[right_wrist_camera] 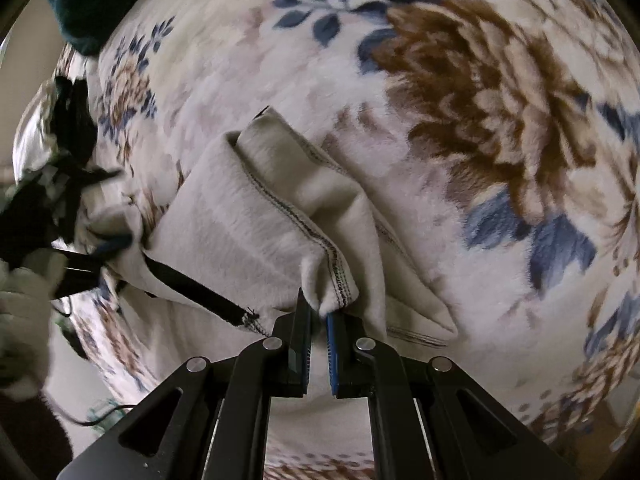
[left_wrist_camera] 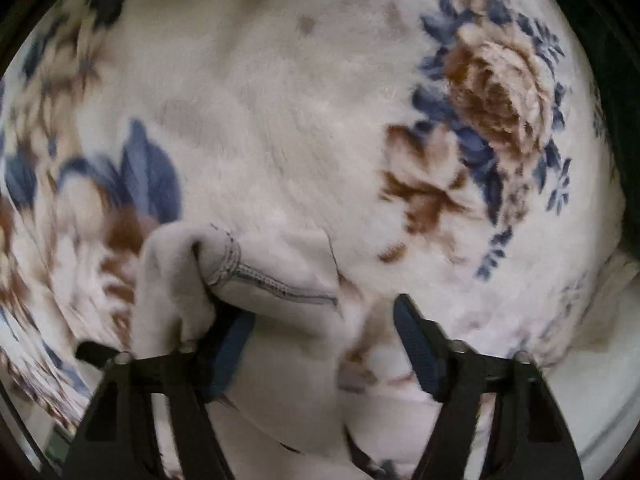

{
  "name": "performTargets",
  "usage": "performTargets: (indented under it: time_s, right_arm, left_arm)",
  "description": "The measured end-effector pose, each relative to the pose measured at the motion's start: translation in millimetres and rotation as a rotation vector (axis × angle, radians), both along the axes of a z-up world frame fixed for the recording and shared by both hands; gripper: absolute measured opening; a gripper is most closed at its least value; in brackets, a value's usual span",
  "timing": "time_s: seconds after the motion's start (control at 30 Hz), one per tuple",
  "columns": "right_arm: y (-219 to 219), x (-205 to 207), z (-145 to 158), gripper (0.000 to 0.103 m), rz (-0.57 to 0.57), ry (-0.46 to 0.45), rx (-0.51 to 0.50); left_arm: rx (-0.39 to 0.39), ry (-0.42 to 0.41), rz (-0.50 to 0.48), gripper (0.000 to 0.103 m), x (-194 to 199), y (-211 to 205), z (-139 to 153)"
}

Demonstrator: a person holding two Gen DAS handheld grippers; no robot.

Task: Fold small clothes

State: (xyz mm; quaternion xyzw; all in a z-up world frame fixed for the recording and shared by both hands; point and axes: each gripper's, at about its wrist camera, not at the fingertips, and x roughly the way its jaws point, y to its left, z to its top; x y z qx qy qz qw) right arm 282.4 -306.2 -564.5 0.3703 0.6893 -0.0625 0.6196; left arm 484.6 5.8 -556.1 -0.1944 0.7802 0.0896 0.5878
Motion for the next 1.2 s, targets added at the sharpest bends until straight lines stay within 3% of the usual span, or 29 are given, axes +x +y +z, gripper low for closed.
performTargets:
  time_s: [0.03,0.1,0.2,0.37,0.47,0.63,0.77,1.2]
  right_arm:
    - [-1.5,-0.6,-1.2,0.007,-0.015,0.001,0.011]
    - [-6.1,-1.8,-3.9,0.007,-0.052,-0.001,0.04]
    - [-10.2,-1.4,-2.8,0.007,-0.079,-0.015,0.065]
    - [-14.7,-0.6,1.6,0.007,-0.062,-0.023,0.061]
    - [-10.3,2.0,9.3,0.007,-0.008,-0.033,0.04]
    - [9.8,0.2,21.7,0.007,0.131,-0.049,0.01]
    - [21.4,-2.0,30.0,0.007,0.224,-0.048,-0.028]
    - [6.7,-4.4,25.8,0.007,0.327,0.001,-0.117]
  left_arm:
    - [0.008,-0.021,-0.012,0.022,-1.7,0.6,3.1]
    - [0.016,-0.088,-0.054,0.003,-12.0,5.1,15.1]
    - [0.01,-0.163,-0.06,0.003,-32.6,17.1,31.8]
    - [-0.082,-0.244,0.052,0.002,-83.8,53.0,58.2]
    - [-0.102,-0.302,0.115,0.002,-116.6,75.8,73.4]
    - [-0.182,-0.342,0.326,0.002,-165.3,106.3,75.2]
    - [-0.178,-0.401,0.361,0.002,-189.5,106.1,82.2]
    - [-0.217,-0.392,0.432,0.002,-252.7,110.0,70.7]
